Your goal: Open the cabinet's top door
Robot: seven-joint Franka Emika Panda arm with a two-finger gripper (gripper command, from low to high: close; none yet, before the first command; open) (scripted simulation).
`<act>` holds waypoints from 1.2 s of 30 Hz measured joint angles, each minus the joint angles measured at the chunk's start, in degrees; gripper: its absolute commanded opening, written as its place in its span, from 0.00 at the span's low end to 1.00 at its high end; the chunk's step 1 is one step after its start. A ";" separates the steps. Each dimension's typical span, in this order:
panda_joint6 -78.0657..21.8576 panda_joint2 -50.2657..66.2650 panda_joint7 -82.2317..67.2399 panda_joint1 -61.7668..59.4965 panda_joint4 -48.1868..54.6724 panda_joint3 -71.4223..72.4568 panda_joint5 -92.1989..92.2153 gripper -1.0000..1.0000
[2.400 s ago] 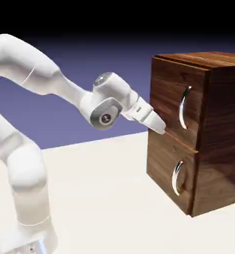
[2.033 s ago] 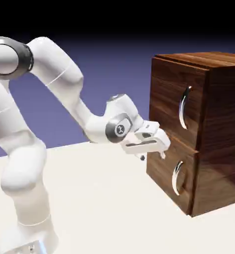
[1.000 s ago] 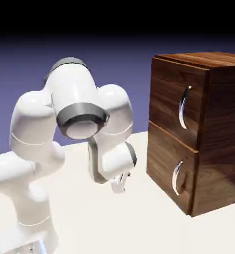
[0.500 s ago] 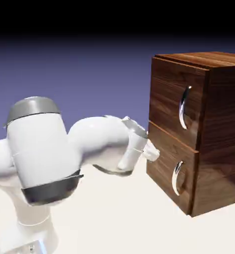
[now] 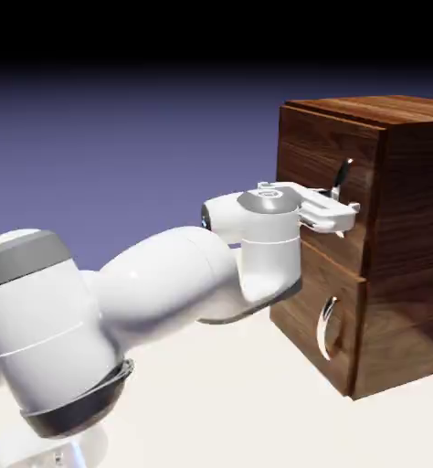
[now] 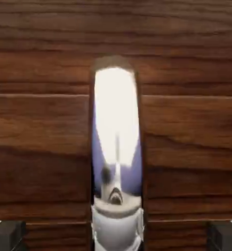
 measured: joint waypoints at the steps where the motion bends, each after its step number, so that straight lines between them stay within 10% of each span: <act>1: -2.34 -0.15 0.24 -1.43 -2.07 1.20 0.81 0.00; 19: -47.09 -2.32 5.26 -7.68 -26.18 28.74 28.47 0.00; 36: -82.16 -28.26 23.64 11.55 -16.18 47.05 68.78 0.00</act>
